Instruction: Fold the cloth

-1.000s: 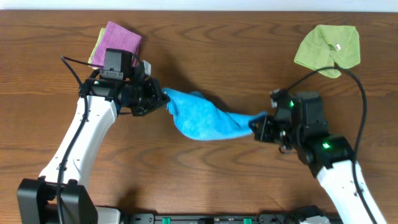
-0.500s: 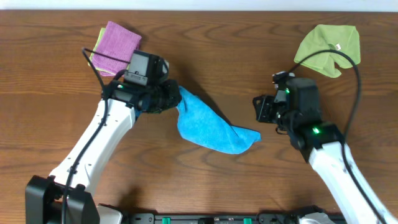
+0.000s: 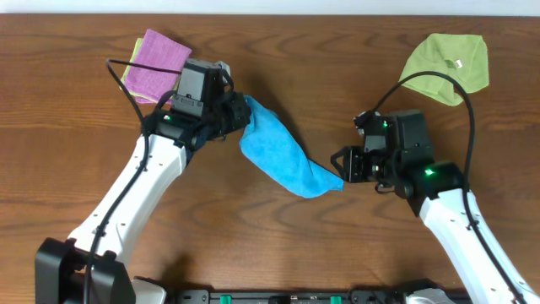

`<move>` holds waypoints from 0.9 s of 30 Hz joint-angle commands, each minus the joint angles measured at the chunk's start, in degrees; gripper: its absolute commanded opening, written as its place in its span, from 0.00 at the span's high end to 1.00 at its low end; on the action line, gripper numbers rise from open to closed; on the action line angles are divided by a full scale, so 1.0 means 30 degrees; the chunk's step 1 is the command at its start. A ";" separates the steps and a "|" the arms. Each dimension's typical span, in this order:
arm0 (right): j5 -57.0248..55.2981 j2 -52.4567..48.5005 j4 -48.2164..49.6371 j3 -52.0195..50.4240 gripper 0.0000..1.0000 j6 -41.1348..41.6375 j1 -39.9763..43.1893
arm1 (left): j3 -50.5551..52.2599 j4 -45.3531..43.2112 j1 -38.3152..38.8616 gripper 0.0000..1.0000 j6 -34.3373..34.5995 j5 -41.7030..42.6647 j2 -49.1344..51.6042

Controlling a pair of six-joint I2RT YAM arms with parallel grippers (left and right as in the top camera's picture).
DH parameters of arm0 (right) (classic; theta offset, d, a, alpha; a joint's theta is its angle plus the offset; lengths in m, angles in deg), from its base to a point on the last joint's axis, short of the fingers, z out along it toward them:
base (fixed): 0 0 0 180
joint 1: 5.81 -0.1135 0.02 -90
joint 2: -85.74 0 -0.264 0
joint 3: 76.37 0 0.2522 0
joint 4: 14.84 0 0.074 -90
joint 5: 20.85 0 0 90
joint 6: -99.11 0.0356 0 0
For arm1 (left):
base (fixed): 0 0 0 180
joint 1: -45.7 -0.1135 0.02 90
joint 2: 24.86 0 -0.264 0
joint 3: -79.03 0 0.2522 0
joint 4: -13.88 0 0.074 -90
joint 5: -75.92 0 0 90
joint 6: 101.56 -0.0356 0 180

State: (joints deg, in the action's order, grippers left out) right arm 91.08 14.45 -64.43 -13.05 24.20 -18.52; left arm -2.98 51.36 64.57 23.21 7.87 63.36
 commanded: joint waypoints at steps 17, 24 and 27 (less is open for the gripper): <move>-0.1668 0.2229 -0.0153 0.1129 0.66 -0.0117 0.2470 | -0.5909 0.0248 0.2608 0.94 -0.0940 0.2040 0.0525; -0.1676 0.2484 -0.0568 0.1202 0.60 -0.0117 0.2484 | -0.5909 0.1530 0.5151 0.94 -0.1333 0.1945 0.2725; -0.1690 0.2484 -0.0976 0.1326 0.59 -0.0219 0.2477 | -0.5909 0.1785 0.5581 0.94 -0.1479 0.1909 0.3512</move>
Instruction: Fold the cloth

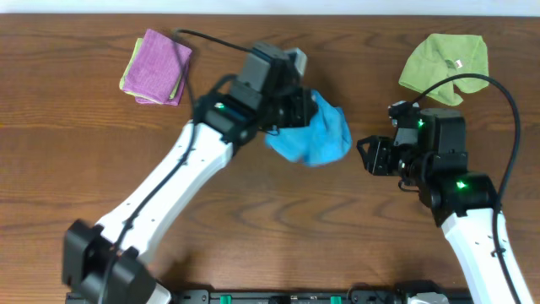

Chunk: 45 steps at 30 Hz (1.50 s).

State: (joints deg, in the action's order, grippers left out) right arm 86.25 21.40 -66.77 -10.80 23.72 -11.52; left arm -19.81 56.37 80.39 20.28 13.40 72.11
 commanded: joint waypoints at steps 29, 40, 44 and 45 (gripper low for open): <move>-0.3417 -0.3752 -0.1406 0.0561 0.47 -0.3738 -0.5625 | -0.0306 -0.0291 -0.0029 0.94 -0.0532 -0.3366 0.1071; -0.7249 -0.4925 0.0925 -0.0175 0.49 -0.1348 -0.8182 | -0.0306 -0.0277 -0.0619 0.94 -0.0466 -0.3359 0.1071; -0.8080 -0.4925 0.2579 -0.1209 0.52 0.0947 -0.8597 | -0.0306 -0.0160 -0.0845 0.94 -0.0452 -0.3359 0.1071; -0.8065 -0.4925 0.2980 -0.1472 0.53 0.1231 -0.8670 | -0.0306 -0.0138 -0.0911 0.94 -0.0452 -0.3359 0.1071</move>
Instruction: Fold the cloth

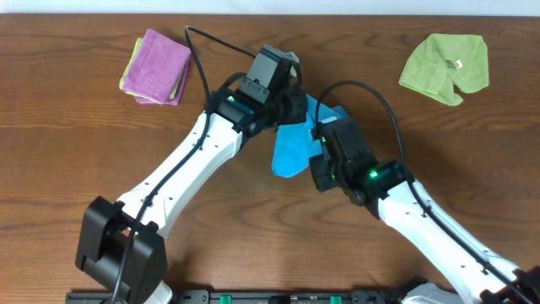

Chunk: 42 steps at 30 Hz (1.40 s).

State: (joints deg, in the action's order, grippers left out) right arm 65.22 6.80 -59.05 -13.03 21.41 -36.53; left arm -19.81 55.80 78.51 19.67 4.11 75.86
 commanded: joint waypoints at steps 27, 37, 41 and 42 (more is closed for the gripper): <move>-0.3206 -0.1319 0.9355 -0.4969 0.50 0.4313 -0.2776 | -0.0313 0.0612 -0.1093 0.94 0.0488 0.0459 -0.0189; -0.4160 -0.3402 1.0892 -0.4962 0.58 0.4313 -0.2769 | -0.0313 0.0634 -0.1093 0.94 0.0612 0.0750 -0.0189; -0.4830 -0.3366 1.1205 -0.4962 0.77 0.4313 -0.2761 | -0.0313 0.0648 -0.1093 0.94 0.0605 0.0750 -0.0189; -0.4911 -0.3366 1.1387 -0.4962 0.79 0.4313 -0.2754 | -0.0313 0.0663 -0.1093 0.94 0.0605 0.0750 -0.0189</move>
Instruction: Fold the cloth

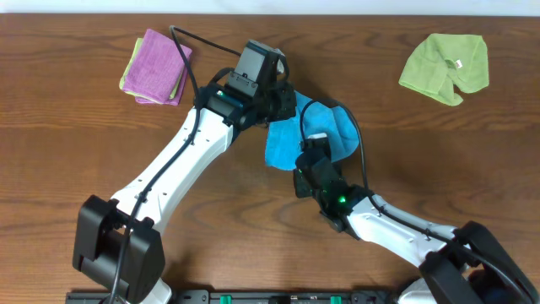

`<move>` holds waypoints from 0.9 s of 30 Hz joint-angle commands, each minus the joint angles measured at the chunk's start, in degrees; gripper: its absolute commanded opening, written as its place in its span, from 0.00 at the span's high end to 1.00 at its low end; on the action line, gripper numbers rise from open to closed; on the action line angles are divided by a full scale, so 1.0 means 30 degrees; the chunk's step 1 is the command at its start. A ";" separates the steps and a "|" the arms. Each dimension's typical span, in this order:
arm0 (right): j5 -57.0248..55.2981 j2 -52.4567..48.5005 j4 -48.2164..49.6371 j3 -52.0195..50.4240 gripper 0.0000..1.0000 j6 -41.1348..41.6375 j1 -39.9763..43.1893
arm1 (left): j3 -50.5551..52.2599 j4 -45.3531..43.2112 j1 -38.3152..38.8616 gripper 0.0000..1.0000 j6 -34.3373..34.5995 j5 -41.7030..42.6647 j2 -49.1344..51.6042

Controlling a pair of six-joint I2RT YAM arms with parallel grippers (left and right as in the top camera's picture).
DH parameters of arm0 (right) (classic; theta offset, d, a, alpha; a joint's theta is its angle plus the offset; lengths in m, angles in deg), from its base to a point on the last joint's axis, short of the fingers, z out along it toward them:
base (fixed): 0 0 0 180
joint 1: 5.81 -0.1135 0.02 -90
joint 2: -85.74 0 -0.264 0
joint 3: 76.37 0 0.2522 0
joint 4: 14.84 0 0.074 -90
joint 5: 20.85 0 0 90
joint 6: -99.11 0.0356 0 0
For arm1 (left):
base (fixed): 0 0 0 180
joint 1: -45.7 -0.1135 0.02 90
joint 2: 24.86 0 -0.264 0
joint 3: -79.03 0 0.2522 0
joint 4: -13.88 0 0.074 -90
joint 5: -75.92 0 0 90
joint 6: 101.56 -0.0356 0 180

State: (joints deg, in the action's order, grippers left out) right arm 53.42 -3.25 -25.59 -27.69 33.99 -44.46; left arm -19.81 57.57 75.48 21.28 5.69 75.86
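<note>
The blue cloth (327,135) lies crumpled on the wooden table just behind its middle, a rough patch with a rounded right side. My left gripper (285,107) reaches in from the left and is shut on the cloth's upper left corner. My right gripper (301,162) reaches in from the lower right and sits at the cloth's lower left edge. Its wrist body hides the fingers, so I cannot tell if they grip the cloth. A black cable arcs over the cloth.
A folded pink cloth (158,63) lies on a yellow-green one at the back left. A loose green cloth (443,66) lies at the back right. Both arms cross the front half of the table (67,169).
The blue cloth went from a narrow slanted strip to a wider patch bulging right. My left gripper shifted slightly left. My right gripper sits a little further left, at the cloth's lower edge.
At first the blue cloth hung stretched between both grippers, left of centre. Then my left gripper held it bunched at the table's middle back, with the right gripper apart from it. Later the right gripper was at the cloth's lower part, and now the cloth lies wider.
</note>
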 commanded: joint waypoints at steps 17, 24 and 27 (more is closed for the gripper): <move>-0.2295 0.1275 -0.0117 -0.0036 0.99 0.0117 -0.0109 | -0.0328 0.0087 -0.0444 0.94 0.0029 0.0211 -0.0248; -0.3351 0.5931 -0.2958 -0.0036 0.99 -0.0670 -0.0102 | -0.0350 0.0087 -0.1319 0.94 -0.0015 0.0401 -0.0729; -0.4044 0.7941 -0.3810 -0.0029 0.99 -0.1326 -0.0109 | -0.0342 0.0087 -0.1348 0.94 -0.0087 0.0423 -0.1020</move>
State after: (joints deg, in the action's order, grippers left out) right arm 44.79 16.64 -36.13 -27.89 32.53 -44.46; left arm -19.79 57.77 71.50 21.26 6.52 75.25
